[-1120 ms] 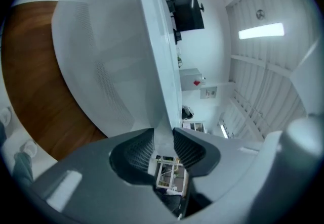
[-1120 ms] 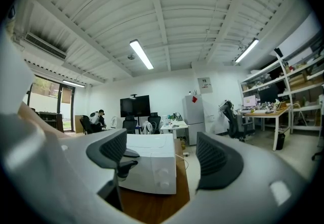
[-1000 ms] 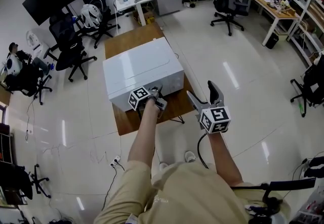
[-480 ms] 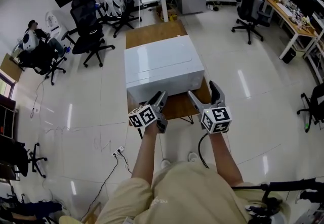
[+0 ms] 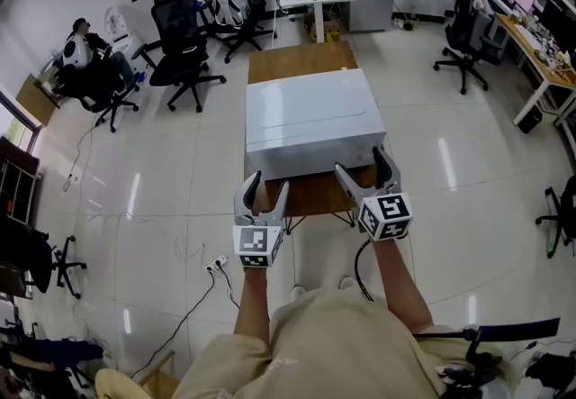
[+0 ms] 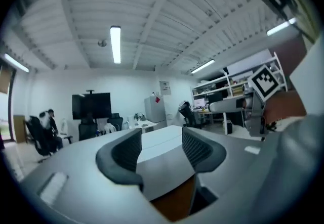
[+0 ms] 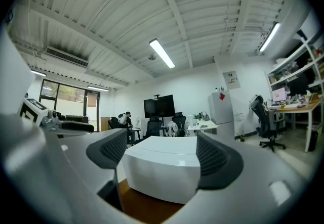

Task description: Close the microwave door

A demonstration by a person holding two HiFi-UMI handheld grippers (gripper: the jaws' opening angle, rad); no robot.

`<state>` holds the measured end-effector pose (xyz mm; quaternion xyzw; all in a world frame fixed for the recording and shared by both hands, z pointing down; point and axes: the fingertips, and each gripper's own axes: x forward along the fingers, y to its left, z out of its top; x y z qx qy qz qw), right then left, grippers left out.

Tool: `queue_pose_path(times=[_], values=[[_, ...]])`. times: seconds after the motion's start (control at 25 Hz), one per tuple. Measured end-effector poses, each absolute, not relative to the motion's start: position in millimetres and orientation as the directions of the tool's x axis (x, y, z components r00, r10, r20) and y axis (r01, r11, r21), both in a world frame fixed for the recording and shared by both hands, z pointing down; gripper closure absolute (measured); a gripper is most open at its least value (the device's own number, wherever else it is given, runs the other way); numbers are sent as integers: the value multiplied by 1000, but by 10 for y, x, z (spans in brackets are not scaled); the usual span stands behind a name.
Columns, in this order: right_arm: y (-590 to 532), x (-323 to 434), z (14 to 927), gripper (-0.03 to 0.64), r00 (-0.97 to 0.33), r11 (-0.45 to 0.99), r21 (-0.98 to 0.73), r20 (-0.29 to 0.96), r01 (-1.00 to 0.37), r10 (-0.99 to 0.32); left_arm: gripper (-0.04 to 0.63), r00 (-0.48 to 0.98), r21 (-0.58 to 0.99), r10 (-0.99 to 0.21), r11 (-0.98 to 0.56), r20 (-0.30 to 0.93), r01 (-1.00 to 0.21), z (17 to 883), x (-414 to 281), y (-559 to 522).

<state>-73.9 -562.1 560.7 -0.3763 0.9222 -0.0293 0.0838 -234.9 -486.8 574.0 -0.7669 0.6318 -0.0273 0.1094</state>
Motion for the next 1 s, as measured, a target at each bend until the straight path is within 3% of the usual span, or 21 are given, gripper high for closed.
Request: queue_pose_path(times=[0.24, 1.0], values=[[-5467, -897, 5637, 199, -719, 733, -103, -148, -672, -680, 310, 165, -264, -979, -130, -117, -956, 5776, -2336, -4732], [-4950, -1233, 5515, 199, -680, 691, -82, -128, -718, -722, 310, 190, -248, -973, -153, -134, -957, 5552, -2787, -4319]])
